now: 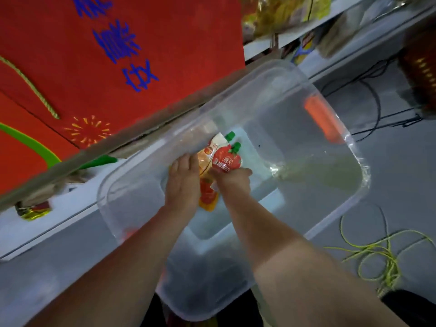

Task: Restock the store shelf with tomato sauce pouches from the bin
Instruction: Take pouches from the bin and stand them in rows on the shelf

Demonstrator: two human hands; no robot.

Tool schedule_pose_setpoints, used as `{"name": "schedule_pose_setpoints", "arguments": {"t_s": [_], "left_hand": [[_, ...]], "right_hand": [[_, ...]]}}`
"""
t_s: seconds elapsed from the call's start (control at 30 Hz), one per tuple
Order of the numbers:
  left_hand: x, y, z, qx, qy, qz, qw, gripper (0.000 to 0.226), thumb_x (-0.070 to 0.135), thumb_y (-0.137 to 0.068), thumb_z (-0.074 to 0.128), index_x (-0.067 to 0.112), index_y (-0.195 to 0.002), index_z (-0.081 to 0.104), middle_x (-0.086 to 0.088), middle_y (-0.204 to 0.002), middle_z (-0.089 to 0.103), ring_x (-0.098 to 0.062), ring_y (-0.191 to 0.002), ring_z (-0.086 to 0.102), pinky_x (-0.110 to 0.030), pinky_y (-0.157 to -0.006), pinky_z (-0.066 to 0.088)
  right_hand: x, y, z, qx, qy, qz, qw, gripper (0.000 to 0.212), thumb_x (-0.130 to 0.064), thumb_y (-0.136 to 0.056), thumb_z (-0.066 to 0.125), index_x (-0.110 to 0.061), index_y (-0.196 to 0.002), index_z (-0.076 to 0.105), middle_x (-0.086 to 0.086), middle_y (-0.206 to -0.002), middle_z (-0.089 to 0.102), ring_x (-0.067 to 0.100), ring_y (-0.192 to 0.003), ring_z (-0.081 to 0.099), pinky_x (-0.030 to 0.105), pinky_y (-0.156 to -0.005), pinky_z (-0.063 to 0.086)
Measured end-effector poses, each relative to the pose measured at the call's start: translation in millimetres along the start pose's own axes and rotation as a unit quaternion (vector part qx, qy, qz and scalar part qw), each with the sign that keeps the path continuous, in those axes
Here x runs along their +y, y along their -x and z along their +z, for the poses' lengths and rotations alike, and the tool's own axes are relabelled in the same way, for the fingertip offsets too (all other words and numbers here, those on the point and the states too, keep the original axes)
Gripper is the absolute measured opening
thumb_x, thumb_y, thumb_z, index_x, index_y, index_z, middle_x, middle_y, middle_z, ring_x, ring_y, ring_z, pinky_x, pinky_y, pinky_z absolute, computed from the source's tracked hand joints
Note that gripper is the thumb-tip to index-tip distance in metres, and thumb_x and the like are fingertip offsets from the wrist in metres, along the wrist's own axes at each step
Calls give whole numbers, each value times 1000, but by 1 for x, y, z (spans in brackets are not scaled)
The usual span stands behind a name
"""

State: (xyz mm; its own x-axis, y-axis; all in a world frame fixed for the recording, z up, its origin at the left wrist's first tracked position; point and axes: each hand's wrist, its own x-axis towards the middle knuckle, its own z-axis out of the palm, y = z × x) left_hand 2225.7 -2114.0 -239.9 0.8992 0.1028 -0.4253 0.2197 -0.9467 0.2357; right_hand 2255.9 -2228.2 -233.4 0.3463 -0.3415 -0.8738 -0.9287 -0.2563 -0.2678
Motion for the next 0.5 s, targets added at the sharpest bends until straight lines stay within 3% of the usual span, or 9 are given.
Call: {"name": "schedule_pose_setpoints", "arguments": {"t_s": [0.1,0.17,0.23,0.3,0.4,0.5], "left_hand": [[6,-2,0,36,-61,6,997,47,-1,-76,66,1,-123,58,-21,-108,60,-39,-98,58,-41,-80,55],[5,-3,3,12,-99,-13,995,45,5,-63,79,6,-106,66,-15,-90,63,-35,-76,64,-35,-62,55],[10,0,5,-55,-30,-44,997,42,12,-77,72,10,-116,57,-14,-106,58,-35,-87,65,-39,-71,52],[15,5,14,-93,48,-79,991,45,21,-86,66,11,-125,47,-14,-118,49,-37,-99,62,-42,-81,48],[24,8,21,-89,123,-113,982,53,31,-81,71,10,-121,44,-15,-115,53,-40,-98,60,-43,-82,47],[31,14,18,-11,143,-106,984,35,15,-80,65,14,-112,50,-11,-106,58,-38,-91,60,-42,-72,48]], "right_hand": [[-2,-10,-11,32,49,-30,998,64,-37,-69,82,-9,-118,53,9,-115,66,32,-107,64,32,-84,48],[-5,-21,-28,63,108,-59,990,53,-49,-68,77,-15,-107,64,9,-110,71,31,-103,66,35,-89,53],[-13,-30,-49,93,136,-80,983,53,-50,-71,72,-16,-110,61,11,-114,67,33,-106,64,38,-92,52],[-20,-38,-67,106,148,-95,979,47,-39,-81,69,-13,-117,53,15,-119,63,36,-110,61,36,-89,46],[-26,-47,-82,104,171,-113,973,43,-31,-89,64,-9,-121,44,19,-118,64,39,-111,60,37,-85,44],[-27,-47,-83,93,177,-112,973,45,-30,-88,64,-10,-123,44,19,-118,65,40,-109,61,40,-88,46]]}}
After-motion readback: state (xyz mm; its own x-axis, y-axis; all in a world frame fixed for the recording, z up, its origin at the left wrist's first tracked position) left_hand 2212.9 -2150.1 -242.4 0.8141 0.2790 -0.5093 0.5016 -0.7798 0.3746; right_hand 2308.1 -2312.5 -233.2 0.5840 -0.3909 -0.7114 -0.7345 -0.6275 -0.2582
